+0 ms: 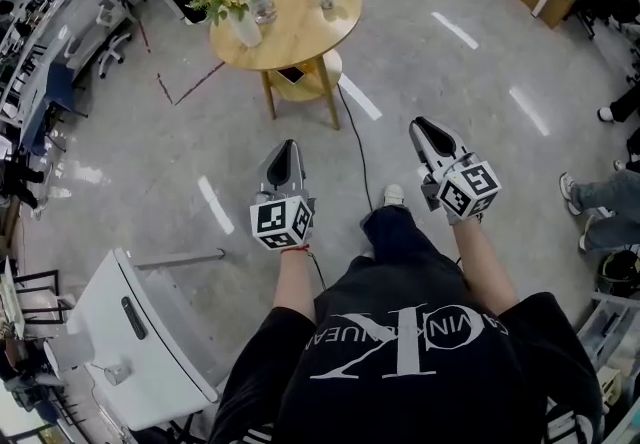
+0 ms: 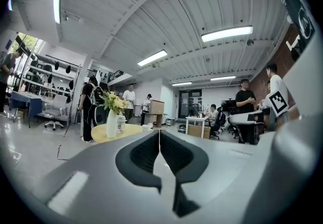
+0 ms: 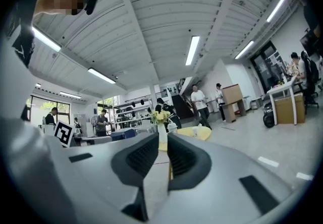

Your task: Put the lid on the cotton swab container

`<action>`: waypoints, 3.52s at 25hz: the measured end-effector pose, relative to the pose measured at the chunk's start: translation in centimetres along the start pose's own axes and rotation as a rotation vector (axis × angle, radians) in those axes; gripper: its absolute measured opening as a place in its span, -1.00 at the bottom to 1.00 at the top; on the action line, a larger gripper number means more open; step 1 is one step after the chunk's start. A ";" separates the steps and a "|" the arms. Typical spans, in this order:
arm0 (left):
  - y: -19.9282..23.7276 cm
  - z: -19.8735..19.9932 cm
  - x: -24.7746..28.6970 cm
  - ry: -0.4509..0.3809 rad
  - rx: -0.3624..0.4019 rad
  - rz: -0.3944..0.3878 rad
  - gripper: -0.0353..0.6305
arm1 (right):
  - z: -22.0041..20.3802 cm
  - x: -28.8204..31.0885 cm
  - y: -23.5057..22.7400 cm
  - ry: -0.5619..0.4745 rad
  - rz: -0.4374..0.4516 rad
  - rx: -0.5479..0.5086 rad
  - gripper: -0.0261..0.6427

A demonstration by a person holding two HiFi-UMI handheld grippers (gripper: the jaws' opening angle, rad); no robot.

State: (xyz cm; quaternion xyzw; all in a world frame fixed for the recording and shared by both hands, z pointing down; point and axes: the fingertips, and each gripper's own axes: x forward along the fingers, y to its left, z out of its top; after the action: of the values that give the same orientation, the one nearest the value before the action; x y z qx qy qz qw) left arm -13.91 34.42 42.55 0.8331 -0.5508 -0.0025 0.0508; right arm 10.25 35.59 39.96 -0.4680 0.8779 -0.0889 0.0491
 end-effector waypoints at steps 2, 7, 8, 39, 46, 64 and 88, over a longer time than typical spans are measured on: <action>0.1 -0.2 0.7 0.004 0.001 -0.004 -0.84 | -0.3 0.8 -0.6 0.007 0.000 0.007 -0.83; 1.4 -0.4 3.1 0.017 -0.009 -0.019 -0.83 | -0.5 4.1 -2.3 0.019 0.013 0.022 -0.81; 1.8 -0.3 3.7 0.019 -0.012 -0.018 -0.83 | -0.5 4.9 -2.6 0.022 0.021 0.025 -0.75; 6.1 0.9 24.9 0.027 -0.037 0.067 -0.63 | 1.6 23.4 -17.1 0.104 0.171 0.041 -0.58; 5.7 1.0 27.4 0.034 -0.029 0.066 -0.62 | 1.7 24.8 -19.0 0.108 0.184 0.054 -0.58; 10.2 0.5 34.3 0.058 -0.017 0.025 -0.62 | 0.9 33.0 -21.3 0.133 0.203 0.076 -0.58; 12.8 -1.5 46.5 0.172 0.042 -0.248 -0.57 | -1.3 43.7 -25.8 0.193 0.070 0.144 -0.58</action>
State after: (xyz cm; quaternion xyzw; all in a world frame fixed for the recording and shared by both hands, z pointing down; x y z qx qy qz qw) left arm -7.29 -13.13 47.58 0.8927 -0.4372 0.0744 0.0797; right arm 6.64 -14.62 46.31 -0.4215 0.8857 -0.1945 0.0011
